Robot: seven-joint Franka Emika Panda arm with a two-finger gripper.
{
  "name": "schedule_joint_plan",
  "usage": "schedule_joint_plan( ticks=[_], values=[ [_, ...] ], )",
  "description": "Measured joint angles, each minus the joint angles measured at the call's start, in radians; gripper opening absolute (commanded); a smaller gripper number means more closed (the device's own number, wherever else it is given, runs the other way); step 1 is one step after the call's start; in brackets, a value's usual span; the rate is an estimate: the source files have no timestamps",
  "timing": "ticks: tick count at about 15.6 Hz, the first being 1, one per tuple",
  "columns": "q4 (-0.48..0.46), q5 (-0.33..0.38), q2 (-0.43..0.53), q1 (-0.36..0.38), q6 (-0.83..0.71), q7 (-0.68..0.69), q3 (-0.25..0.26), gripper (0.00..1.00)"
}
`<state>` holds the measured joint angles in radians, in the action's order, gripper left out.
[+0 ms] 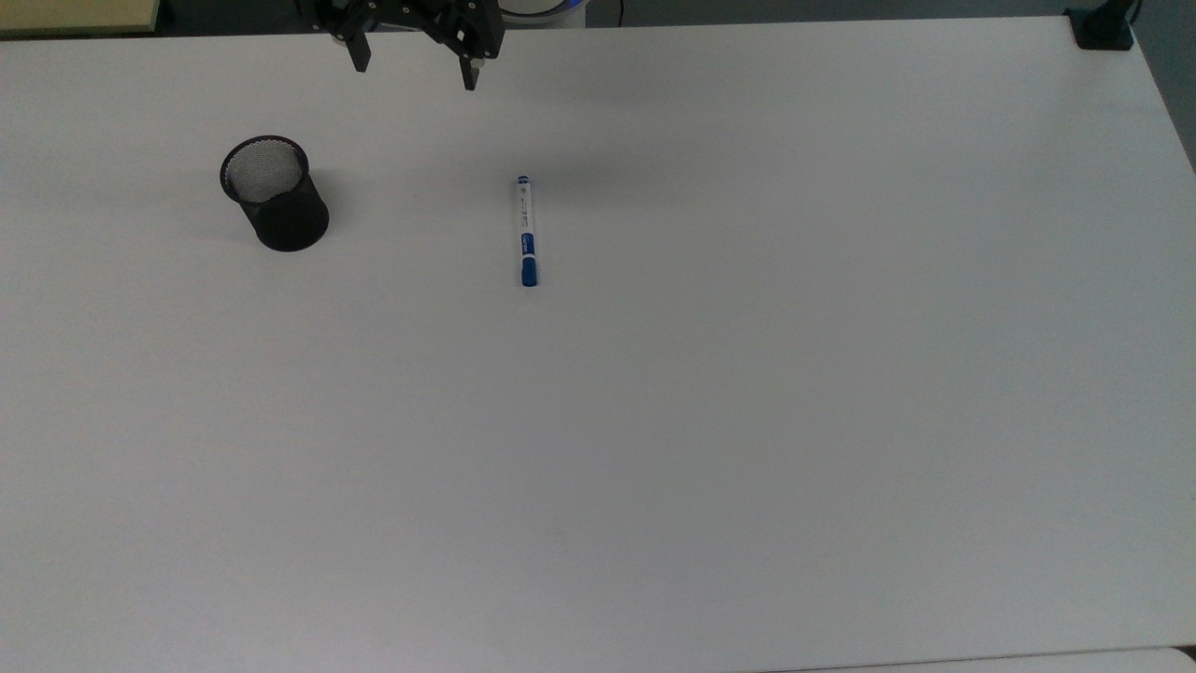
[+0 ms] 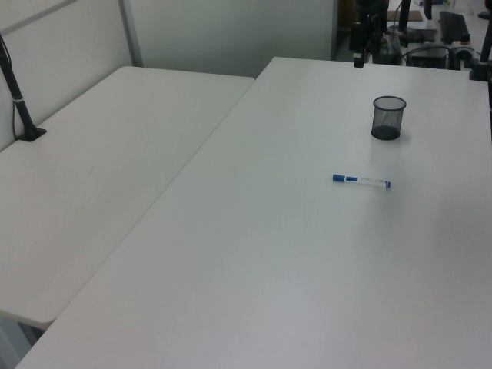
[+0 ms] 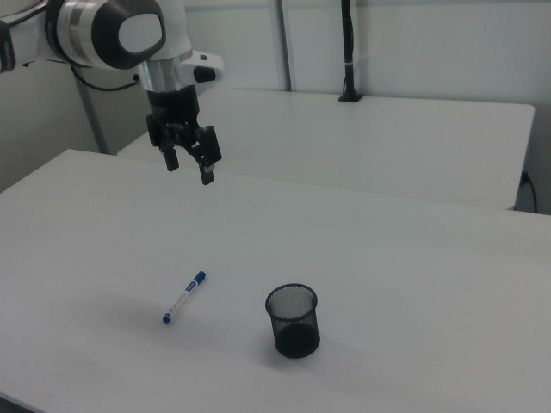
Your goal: Insert the marker
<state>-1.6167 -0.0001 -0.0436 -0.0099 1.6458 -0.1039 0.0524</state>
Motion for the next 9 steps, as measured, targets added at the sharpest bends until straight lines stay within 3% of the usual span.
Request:
schedule_joint_plan(
  ticks=[9],
  values=[
    [-0.001,0.000,-0.001,0.000,-0.034,0.000,-0.001,1.00]
  ],
)
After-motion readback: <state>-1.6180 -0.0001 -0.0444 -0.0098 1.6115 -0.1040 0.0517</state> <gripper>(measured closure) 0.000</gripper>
